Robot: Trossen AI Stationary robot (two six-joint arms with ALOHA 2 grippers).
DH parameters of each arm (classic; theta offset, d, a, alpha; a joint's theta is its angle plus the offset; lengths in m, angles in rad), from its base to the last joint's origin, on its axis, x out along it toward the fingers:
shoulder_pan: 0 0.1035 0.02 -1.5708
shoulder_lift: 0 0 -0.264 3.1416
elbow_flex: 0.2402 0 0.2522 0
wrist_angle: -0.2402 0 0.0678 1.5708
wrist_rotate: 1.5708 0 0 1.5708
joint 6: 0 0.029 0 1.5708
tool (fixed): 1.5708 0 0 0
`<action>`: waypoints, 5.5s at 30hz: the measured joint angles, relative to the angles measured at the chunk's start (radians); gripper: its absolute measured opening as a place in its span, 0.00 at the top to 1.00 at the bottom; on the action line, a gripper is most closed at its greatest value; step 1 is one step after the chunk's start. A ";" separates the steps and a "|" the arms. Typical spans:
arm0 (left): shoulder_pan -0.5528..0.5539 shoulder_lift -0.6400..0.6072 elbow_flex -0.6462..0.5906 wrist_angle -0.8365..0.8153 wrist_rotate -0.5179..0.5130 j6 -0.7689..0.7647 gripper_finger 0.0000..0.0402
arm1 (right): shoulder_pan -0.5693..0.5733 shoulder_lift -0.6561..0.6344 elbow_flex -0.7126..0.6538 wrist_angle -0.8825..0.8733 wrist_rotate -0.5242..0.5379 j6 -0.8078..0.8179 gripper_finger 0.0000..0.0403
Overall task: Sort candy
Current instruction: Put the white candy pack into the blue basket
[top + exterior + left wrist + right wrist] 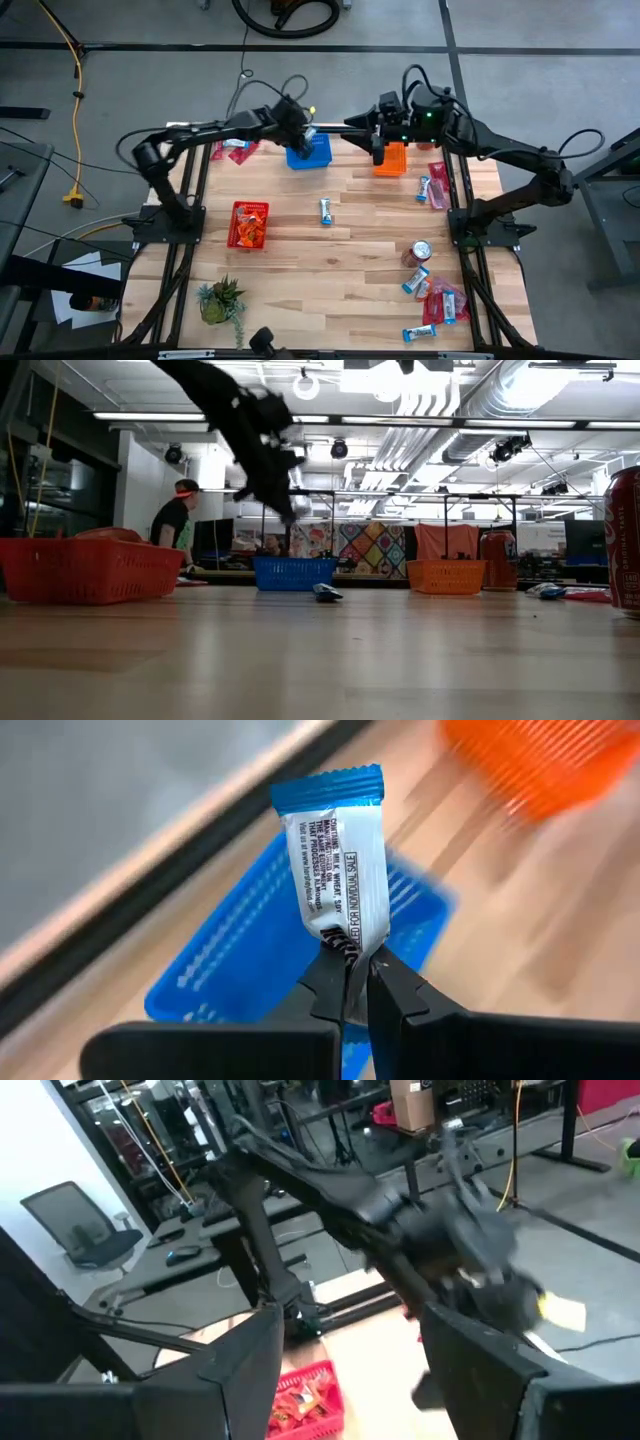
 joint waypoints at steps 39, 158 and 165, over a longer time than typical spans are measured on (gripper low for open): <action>0.079 -0.046 0.001 -0.002 -0.038 -0.053 0.39 | 0.000 -0.007 0.000 -0.119 0.000 -0.044 0.42; 0.210 0.049 -0.461 0.346 -0.769 -0.818 1.00 | -0.005 -0.007 0.000 -0.178 0.093 -0.080 0.42; 0.281 0.078 -0.451 0.364 -0.772 -0.622 1.00 | -0.005 -0.006 0.000 -0.228 0.092 -0.080 0.42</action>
